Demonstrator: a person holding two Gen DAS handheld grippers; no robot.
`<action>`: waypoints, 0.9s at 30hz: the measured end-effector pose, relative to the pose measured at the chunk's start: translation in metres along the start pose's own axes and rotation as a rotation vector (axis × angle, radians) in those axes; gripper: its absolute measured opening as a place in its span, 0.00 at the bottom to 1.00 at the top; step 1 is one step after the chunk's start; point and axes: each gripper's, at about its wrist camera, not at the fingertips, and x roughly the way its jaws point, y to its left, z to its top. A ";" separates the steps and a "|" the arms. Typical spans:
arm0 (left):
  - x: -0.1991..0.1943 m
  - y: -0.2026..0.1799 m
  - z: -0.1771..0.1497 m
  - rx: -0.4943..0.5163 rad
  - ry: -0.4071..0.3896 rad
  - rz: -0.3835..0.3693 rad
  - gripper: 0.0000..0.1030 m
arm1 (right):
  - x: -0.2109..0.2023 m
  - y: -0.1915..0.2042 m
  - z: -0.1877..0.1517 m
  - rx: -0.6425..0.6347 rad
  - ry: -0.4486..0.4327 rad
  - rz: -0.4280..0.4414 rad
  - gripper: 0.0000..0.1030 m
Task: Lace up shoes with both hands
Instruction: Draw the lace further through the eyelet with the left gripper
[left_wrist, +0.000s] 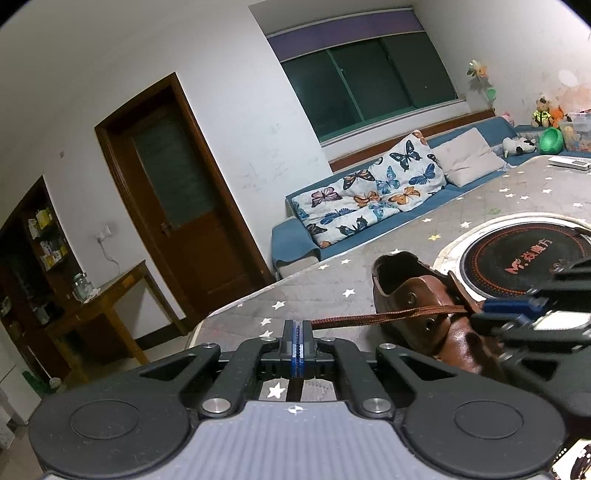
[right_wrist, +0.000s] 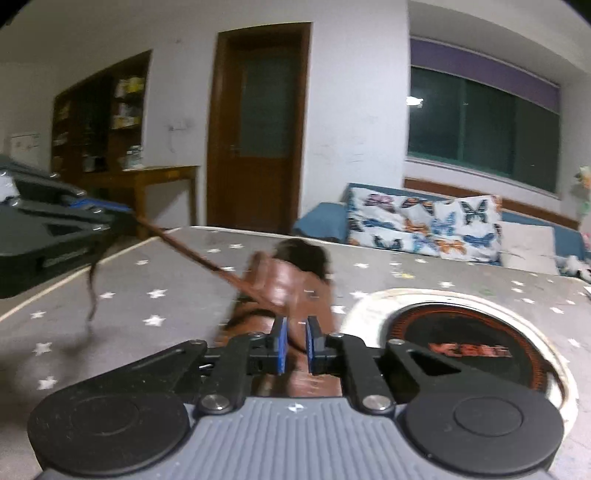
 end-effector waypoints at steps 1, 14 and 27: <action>0.000 0.000 0.000 0.002 0.000 0.000 0.01 | 0.003 0.002 0.000 -0.003 0.009 -0.004 0.09; 0.001 0.013 0.001 -0.043 0.007 0.043 0.01 | 0.005 -0.002 0.000 0.019 0.009 -0.078 0.14; 0.000 0.031 0.000 -0.062 0.002 0.117 0.01 | 0.003 -0.010 0.000 0.031 0.007 -0.088 0.14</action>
